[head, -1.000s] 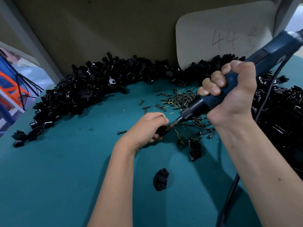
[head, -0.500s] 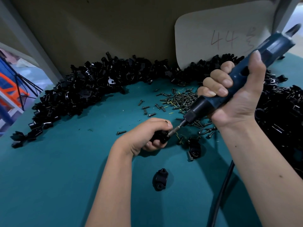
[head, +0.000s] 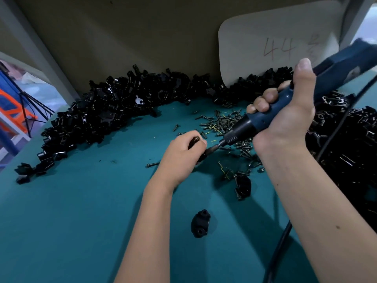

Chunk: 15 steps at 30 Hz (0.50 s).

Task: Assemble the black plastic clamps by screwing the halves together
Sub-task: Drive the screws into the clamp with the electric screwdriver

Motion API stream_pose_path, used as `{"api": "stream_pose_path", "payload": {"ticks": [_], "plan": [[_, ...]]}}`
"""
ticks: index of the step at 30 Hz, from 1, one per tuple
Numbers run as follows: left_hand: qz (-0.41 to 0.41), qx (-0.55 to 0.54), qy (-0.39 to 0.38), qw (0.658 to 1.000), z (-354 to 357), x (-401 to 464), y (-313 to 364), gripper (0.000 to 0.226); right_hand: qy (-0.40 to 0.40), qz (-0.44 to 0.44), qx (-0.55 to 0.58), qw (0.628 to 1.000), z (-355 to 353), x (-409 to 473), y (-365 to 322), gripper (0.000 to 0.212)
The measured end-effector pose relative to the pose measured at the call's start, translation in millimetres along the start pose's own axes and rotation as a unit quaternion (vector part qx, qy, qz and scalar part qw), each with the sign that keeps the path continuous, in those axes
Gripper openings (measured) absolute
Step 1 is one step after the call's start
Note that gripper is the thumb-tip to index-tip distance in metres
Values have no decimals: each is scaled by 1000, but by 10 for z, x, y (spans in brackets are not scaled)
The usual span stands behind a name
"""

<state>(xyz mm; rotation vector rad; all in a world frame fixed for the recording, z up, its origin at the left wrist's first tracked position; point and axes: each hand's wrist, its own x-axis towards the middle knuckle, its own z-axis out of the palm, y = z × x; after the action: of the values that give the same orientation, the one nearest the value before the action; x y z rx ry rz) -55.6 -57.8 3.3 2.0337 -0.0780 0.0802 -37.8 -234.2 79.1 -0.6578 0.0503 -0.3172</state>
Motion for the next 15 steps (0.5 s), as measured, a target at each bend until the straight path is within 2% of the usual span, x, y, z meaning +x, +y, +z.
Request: {"api": "stream_pose_path", "payload": {"ticks": [3, 8, 12, 15], "plan": [[33, 84, 54, 994, 42, -8, -34, 29, 94, -2, -1, 996, -32, 43, 36, 38], [76, 143, 103, 981, 108, -20, -29, 25, 156, -1, 5, 988, -97, 147, 34, 27], [94, 154, 102, 978, 142, -26, -15, 26, 155, -10, 17, 988, -136, 153, 28, 27], [93, 133, 97, 982, 142, -19, -25, 28, 114, -29, 9, 993, -111, 137, 22, 36]]}}
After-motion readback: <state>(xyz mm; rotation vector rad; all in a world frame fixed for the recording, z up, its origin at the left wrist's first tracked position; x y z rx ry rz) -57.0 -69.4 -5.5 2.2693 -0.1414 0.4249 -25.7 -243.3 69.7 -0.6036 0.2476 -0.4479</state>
